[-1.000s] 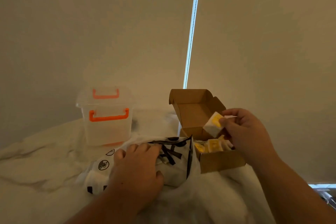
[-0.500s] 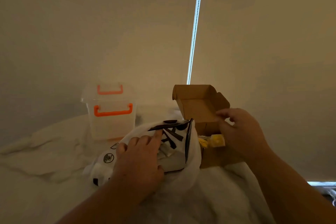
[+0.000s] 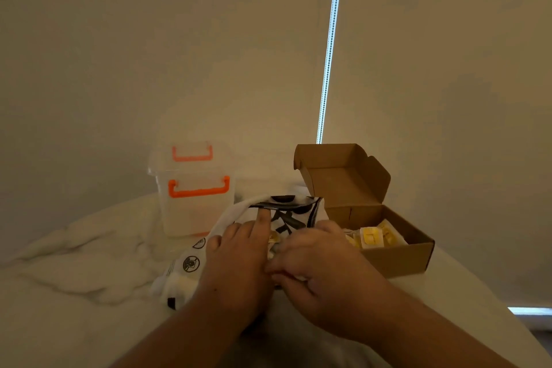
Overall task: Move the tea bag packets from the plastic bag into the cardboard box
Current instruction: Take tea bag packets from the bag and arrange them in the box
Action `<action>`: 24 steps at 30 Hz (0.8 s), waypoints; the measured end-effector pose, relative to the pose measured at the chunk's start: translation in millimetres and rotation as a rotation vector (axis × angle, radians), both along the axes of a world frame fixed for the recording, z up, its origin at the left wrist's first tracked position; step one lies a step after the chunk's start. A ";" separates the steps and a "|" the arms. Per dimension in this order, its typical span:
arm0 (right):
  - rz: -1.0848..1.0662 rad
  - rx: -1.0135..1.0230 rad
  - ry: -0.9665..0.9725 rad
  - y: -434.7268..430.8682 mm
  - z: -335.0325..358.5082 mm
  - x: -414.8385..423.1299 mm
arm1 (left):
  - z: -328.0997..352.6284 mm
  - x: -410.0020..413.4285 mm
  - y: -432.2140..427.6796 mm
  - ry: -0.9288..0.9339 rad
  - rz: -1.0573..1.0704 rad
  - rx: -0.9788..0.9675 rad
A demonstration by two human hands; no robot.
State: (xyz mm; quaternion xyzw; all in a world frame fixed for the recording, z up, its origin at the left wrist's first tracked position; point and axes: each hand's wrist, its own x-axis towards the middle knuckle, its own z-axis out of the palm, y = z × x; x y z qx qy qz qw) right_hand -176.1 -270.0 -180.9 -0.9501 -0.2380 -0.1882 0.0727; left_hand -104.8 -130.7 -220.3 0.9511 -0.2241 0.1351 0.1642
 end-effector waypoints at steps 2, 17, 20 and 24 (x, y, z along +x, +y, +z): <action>-0.146 -0.034 0.056 1.5 -0.9 1.2 | -0.2 0.2 0.4 -0.015 0.002 0.004; -0.469 -0.524 0.471 -19.5 -20.6 9.8 | 6.3 -1.5 -47.2 -0.026 0.018 0.684; -0.466 -0.505 0.491 -20.4 -19.6 9.6 | 8.0 12.0 -68.6 0.043 0.021 0.703; -0.456 -0.464 0.479 -24.1 -19.9 7.1 | 7.6 26.9 -78.1 0.011 0.050 0.644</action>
